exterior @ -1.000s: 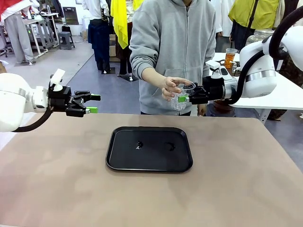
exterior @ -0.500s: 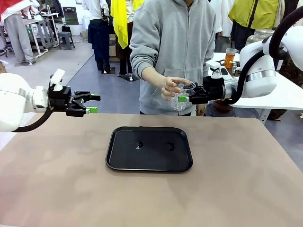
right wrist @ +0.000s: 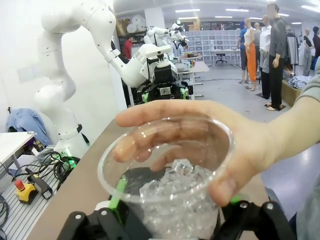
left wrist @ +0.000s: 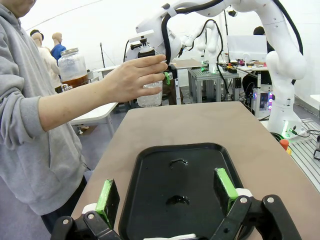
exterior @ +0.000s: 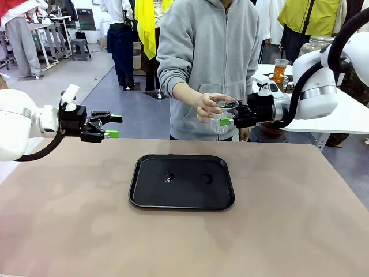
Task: Pour the drink into the iced cup.
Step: Open the gripper to release the iced cup you were holding.
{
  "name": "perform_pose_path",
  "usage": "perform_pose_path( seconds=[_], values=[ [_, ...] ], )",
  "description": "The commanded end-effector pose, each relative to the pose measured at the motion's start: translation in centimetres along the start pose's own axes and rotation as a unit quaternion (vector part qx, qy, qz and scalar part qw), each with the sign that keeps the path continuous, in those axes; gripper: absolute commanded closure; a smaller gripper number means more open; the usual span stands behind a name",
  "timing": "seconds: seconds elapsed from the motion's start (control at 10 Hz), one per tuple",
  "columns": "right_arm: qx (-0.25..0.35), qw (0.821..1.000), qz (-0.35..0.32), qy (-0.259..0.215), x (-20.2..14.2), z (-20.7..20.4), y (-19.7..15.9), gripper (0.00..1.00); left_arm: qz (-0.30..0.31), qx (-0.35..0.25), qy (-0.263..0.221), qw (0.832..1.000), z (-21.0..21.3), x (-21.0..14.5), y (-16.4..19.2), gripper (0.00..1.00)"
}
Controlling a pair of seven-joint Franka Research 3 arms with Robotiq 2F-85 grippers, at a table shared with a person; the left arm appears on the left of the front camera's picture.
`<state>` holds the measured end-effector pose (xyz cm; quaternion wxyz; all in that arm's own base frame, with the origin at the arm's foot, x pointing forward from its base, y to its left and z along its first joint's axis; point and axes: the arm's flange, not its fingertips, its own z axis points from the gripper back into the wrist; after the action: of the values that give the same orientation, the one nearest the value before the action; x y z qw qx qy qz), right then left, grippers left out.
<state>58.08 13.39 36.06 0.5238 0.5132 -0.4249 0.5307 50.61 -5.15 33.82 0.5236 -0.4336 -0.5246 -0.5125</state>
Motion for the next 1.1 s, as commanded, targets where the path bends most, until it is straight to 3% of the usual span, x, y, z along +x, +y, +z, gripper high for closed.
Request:
perform_pose_path(
  seconds=[0.0, 0.3, 0.7, 1.0],
  values=[
    [-0.005, 1.000, -0.015, -0.013, -0.2, 1.6, 0.6, 0.00, -0.001, -0.002, 0.004, 1.000, 0.0, 0.1, -0.1, 0.00],
    [-0.033, 0.999, -0.013, -0.018, -1.5, 5.1, 1.8, 0.00, -0.001, -0.002, 0.004, 1.000, 0.0, 0.1, -0.1, 0.00],
    [-0.074, 0.997, 0.038, -0.007, -6.2, 10.7, 4.8, 0.00, -0.001, -0.002, 0.004, 1.000, 0.0, 0.1, -0.1, 0.00],
    [-0.066, 0.997, 0.037, -0.018, -8.9, 13.4, 5.3, 0.00, -0.001, -0.002, 0.004, 1.000, 0.0, 0.1, -0.1, 0.00]
  ],
)
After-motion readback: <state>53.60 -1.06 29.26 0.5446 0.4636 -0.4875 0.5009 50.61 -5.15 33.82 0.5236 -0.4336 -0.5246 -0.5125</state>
